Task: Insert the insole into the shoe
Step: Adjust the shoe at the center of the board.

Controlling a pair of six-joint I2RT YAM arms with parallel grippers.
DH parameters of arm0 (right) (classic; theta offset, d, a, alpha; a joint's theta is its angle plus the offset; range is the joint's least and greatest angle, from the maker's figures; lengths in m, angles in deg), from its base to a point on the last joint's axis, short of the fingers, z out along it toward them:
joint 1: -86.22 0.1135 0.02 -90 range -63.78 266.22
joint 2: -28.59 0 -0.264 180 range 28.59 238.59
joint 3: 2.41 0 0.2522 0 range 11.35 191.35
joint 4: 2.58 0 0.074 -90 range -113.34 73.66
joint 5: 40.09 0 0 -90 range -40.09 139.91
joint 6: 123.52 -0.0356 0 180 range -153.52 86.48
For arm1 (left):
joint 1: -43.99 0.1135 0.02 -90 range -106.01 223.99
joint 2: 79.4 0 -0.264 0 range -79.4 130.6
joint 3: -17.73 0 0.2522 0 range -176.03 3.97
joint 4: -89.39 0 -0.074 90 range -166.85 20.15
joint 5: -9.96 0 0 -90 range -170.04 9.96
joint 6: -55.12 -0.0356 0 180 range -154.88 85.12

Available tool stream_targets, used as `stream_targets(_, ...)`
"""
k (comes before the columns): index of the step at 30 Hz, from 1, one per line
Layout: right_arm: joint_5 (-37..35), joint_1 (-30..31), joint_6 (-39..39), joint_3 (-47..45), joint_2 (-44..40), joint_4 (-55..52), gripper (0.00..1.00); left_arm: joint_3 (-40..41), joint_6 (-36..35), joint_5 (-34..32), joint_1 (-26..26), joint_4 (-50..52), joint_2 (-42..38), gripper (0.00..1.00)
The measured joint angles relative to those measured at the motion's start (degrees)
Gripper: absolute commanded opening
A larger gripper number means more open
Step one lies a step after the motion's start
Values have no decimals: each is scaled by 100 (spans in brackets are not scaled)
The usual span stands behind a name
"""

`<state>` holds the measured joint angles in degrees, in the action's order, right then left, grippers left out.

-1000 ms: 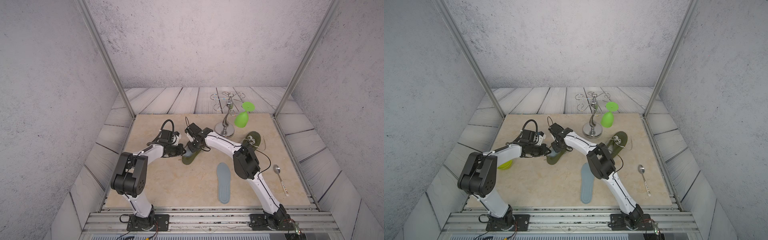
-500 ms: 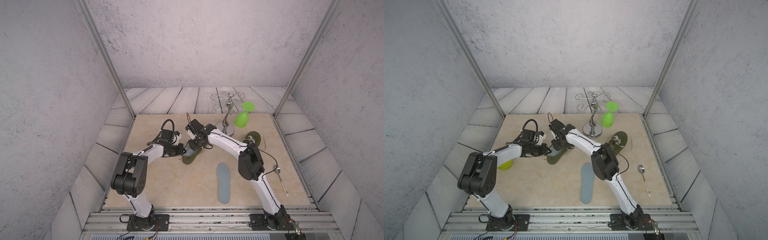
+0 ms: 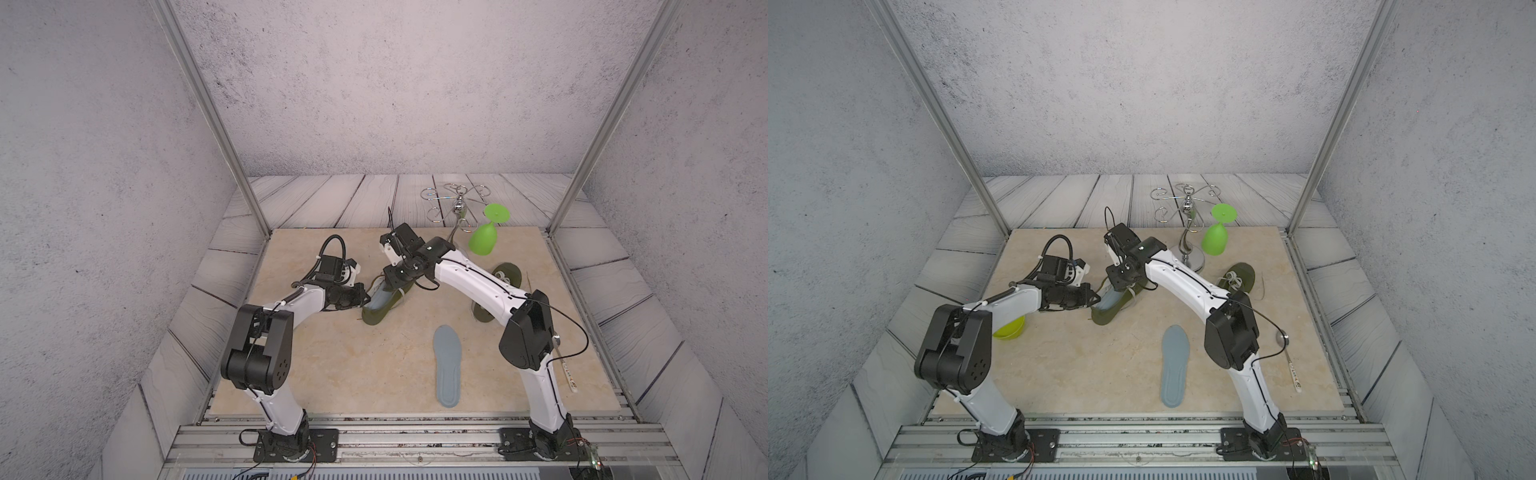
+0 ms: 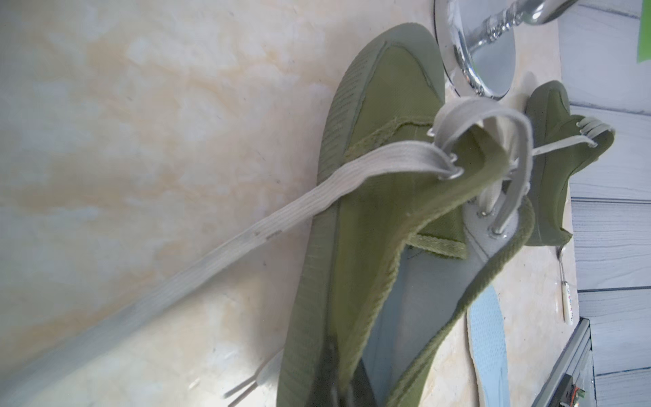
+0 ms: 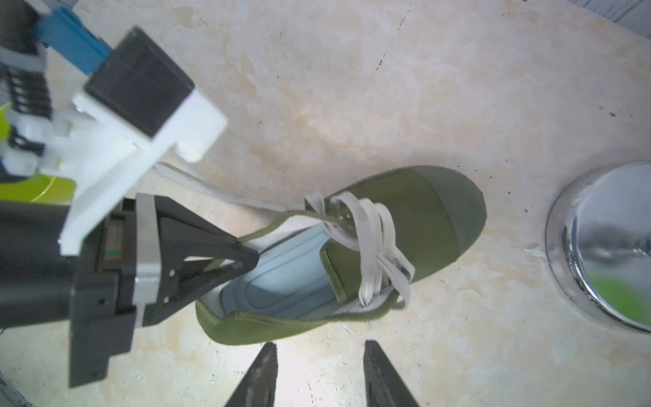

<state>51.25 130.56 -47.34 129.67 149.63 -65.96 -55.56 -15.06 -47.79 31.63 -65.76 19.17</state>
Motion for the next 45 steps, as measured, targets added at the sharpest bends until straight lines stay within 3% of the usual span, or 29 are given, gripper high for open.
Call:
stream_targets(10,-140,-28,-144,-1003,-1071,35,43,-911,509,-109,570,-157,568,0)
stream_targets(18,-487,-72,-343,-2059,-1991,81,42,-1019,1311,-168,675,-667,1316,0)
stream_targets(21,-634,-144,-476,-2520,-2400,133,43,-1049,1425,-256,636,-748,1353,26)
stream_targets(25,-824,-334,-756,-3145,-2994,175,44,-1134,1482,-297,612,-876,1342,40)
stream_targets(28,-957,-557,-1003,-3615,-3416,210,47,-1134,1436,-400,608,-831,1204,45)
stream_targets(35,-1231,-1329,-1600,-4605,-4188,186,49,-1134,1088,-791,605,-341,278,47)
stream_targets(36,-1290,-1449,-1661,-4719,-4260,184,53,-1137,1016,-863,601,-245,125,47)
stream_targets(45,-1298,-2879,-1867,-5517,-4310,492,54,-1040,678,-1292,339,452,-796,47)
